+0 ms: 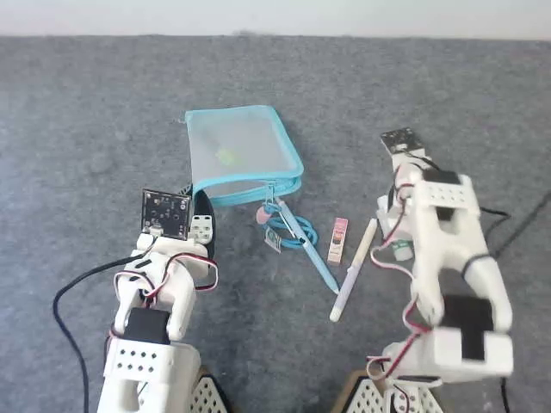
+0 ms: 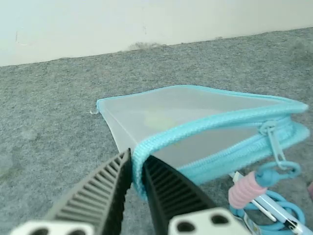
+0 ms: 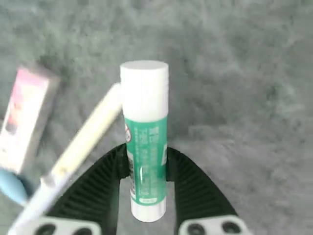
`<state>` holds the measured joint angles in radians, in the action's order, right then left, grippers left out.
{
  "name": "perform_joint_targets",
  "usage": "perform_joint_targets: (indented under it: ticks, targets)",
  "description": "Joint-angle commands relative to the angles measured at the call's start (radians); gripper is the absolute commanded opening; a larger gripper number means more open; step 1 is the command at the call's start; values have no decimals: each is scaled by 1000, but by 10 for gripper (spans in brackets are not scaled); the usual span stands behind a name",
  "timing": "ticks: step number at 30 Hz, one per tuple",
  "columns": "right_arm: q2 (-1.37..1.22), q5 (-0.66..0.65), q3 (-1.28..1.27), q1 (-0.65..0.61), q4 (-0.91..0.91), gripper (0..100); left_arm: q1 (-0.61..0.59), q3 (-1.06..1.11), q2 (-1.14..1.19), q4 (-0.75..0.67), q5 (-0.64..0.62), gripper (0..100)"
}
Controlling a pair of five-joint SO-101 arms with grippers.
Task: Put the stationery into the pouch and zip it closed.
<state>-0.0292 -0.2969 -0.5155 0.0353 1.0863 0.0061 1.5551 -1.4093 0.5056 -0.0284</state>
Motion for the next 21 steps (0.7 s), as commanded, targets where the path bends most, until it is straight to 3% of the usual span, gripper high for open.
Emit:
perform_joint_targets:
  ticks: [1,6,12,21]
  targets:
    - [-94,89,132,-13,1,6,-6,-18,-20,-11,8,11]
    - [-219,121,241,-16,35,15,-6,-18,-20,-11,8,11]
    - [-229,84,264,-18,85,195,0,-19,-20,-11,8,11]
    - [-53,64,204,-19,140,199,0,-19,-20,-11,8,11]
